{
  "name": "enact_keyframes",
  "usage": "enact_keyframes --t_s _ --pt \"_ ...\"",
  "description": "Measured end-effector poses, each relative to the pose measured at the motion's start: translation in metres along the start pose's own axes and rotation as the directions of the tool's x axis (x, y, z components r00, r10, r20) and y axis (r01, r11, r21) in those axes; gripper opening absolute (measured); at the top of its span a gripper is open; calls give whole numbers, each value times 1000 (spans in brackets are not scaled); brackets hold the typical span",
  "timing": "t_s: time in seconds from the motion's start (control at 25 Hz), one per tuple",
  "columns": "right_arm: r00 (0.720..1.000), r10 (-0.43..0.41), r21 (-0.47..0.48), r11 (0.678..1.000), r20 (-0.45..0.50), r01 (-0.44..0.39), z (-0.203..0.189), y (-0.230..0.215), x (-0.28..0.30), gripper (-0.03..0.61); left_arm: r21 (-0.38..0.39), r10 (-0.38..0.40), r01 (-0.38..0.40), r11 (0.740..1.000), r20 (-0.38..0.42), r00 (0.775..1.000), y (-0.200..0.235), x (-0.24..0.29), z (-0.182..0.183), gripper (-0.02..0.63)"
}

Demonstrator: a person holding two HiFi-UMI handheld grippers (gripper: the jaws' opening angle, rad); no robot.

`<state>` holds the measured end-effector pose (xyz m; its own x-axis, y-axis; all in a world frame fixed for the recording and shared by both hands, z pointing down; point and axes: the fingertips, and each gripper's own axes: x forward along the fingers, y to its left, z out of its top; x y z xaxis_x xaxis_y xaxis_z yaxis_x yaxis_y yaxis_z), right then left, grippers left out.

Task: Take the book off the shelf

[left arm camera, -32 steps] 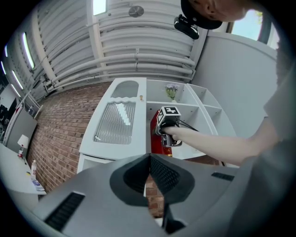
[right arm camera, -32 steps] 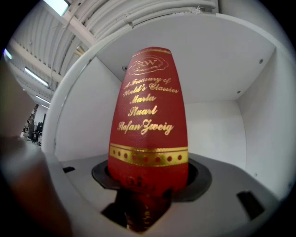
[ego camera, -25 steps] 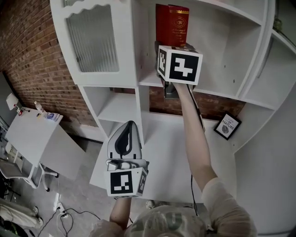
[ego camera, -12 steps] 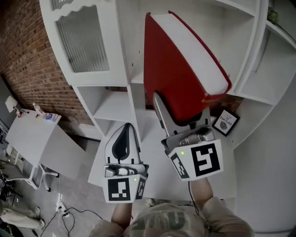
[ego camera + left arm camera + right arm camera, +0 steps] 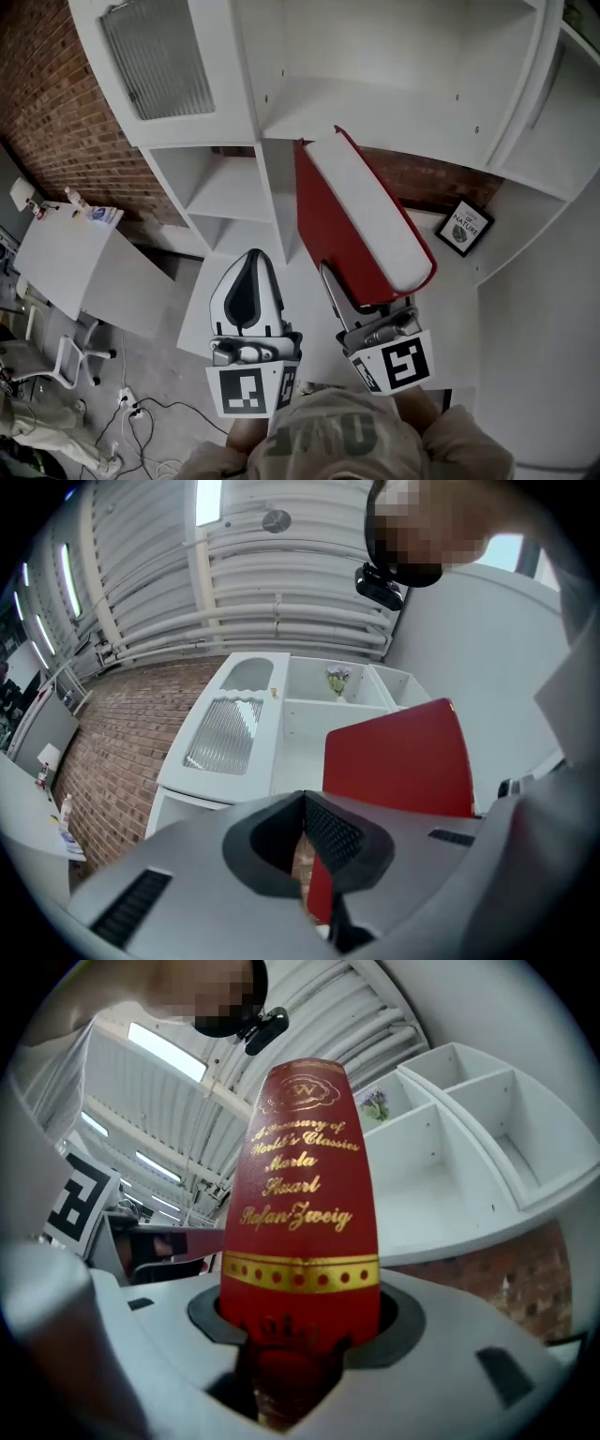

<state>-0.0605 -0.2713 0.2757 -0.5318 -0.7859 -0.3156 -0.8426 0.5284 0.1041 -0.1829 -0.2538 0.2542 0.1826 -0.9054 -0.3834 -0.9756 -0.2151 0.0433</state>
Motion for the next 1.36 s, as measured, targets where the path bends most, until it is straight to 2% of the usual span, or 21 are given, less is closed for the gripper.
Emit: enact_keyframes --t_s 0.12,0.48,0.84,1.36 --pt "1000 12 45 999 -15 -11 -11 2 -3 250 -1 1 -1 1000 -4 1000 -1 0 -3 12" --pt "1000 7 -6 1000 -17 -7 -5 -1 -1 250 12 -18 18 1000 -6 1000 -7 7 -4 12" --pt "999 -27 16 999 -37 28 -8 -11 1 250 10 -25 25 1000 -19 1000 -10 10 -10 12" --pt "998 -37 -13 999 -42 37 -8 -11 3 250 -1 -31 31 1000 -30 999 -9 9 -13 12"
